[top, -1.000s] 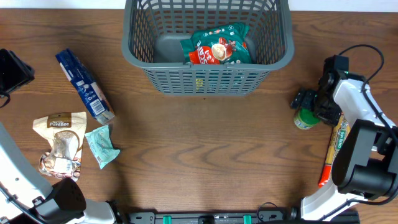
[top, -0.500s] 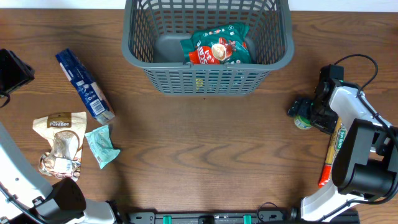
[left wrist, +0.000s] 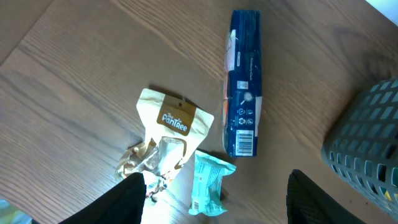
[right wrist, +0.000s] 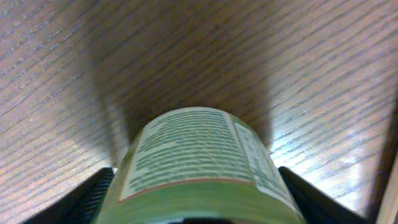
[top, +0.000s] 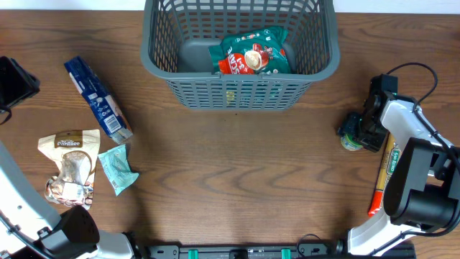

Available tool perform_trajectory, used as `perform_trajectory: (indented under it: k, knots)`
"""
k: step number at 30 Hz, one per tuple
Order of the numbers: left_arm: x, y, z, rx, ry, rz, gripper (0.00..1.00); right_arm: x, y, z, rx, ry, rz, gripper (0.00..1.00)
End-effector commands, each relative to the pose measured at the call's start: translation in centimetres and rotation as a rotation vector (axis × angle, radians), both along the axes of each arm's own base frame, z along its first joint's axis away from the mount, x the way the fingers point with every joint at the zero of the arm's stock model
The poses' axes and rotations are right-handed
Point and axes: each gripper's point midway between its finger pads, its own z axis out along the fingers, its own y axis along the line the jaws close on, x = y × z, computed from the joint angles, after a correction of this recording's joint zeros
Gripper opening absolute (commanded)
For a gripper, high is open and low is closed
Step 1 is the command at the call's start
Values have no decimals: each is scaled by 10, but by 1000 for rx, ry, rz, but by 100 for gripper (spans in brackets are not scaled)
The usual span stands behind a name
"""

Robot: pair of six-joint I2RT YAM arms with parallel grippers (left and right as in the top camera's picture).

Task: Pack container
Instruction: 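Lower the right gripper and grasp the green-lidded jar, then carry the jar into the basket and open the right gripper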

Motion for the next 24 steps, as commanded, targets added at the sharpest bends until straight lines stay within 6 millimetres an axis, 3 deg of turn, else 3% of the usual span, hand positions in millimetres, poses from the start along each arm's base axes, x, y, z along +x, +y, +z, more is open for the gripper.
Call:
perform_trajectory:
  k: [1, 6, 13, 15, 18, 22, 24]
  knots:
    - [-4, -3, 3, 3, -6, -9, 59, -10, 0, -10, 6, 32, -15, 59]
    - [-4, -3, 3, 3, -6, -9, 58, -10, 0, -10, 7, 33, -15, 52]
    - [-4, -3, 3, 3, -6, -9, 58, -9, 3, -10, 24, 29, -14, 23]
    - [-4, -3, 3, 3, -6, -9, 58, -8, 3, -10, 23, 26, -14, 8]
    - [-4, -3, 3, 3, -6, -9, 58, -5, 2, -6, 20, 15, -3, 1]
    - [-4, -2, 3, 3, -6, -9, 58, 9, -1, 16, 7, -39, 2, 1]
    - [-4, -2, 3, 3, -7, -9, 58, 24, -5, 42, -9, -104, 10, 1]
